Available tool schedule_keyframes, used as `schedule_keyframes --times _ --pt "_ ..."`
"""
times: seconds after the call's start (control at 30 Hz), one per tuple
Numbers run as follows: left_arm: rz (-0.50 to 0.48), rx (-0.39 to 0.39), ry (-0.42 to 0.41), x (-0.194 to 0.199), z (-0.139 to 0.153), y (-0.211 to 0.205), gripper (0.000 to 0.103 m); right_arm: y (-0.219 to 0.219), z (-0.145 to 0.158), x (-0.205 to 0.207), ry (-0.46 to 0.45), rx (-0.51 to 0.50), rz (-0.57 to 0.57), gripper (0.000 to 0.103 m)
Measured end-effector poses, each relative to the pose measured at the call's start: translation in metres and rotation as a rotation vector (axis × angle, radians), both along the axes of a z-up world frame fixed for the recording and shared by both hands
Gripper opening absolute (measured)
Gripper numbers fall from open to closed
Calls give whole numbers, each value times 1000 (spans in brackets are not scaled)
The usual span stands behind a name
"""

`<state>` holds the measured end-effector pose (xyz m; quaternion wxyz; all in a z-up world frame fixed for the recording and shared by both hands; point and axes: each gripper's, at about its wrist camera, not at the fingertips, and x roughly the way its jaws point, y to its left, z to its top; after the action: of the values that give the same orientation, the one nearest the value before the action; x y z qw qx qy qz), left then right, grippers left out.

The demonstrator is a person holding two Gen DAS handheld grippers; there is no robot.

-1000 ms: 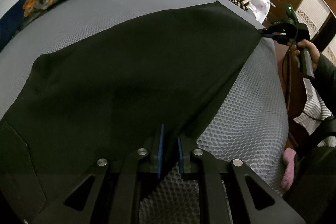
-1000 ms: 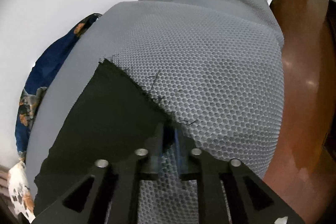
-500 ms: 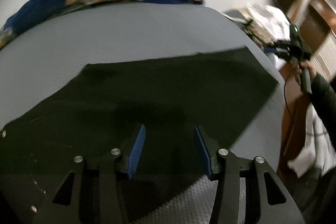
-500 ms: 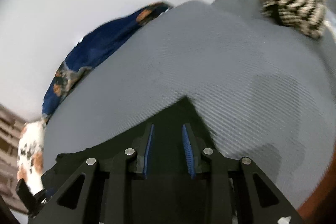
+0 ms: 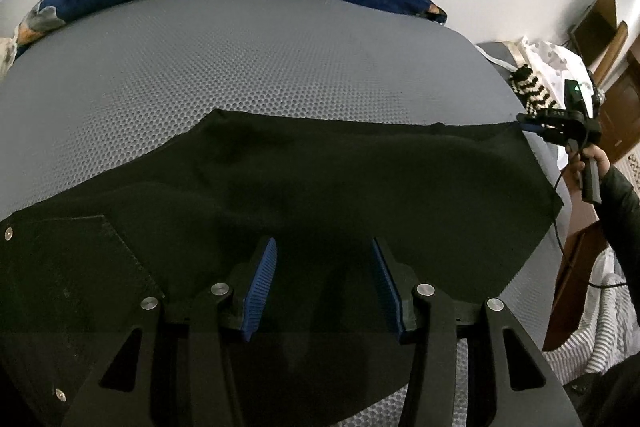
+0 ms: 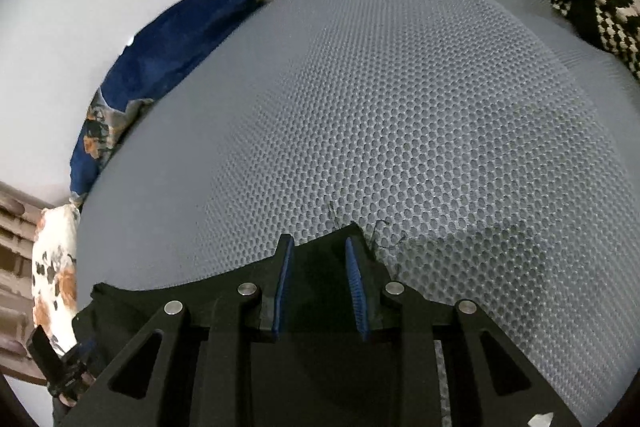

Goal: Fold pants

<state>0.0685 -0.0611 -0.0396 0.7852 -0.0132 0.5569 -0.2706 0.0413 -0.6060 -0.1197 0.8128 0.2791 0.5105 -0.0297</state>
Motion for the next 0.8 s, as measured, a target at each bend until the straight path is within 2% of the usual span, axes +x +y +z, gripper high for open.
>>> schedule_keyframes --times 0.2,0.27,0.37,0.57,0.8 --pt "0 9 11 0 -4 -3 49 6 -4 7 8 -14 57 22" --pt "-2 19 12 -2 -5 -5 49 7 -2 7 2 -42 69 9" --pt "5 24 7 -2 -4 -6 49 10 5 1 -33 -60 73 2" --pt "36 38 -12 5 -5 -1 49 24 36 -27 -141 -206 -35 1" --pt "73 65 -52 13 -7 9 49 30 48 -33 -192 -279 -129 0"
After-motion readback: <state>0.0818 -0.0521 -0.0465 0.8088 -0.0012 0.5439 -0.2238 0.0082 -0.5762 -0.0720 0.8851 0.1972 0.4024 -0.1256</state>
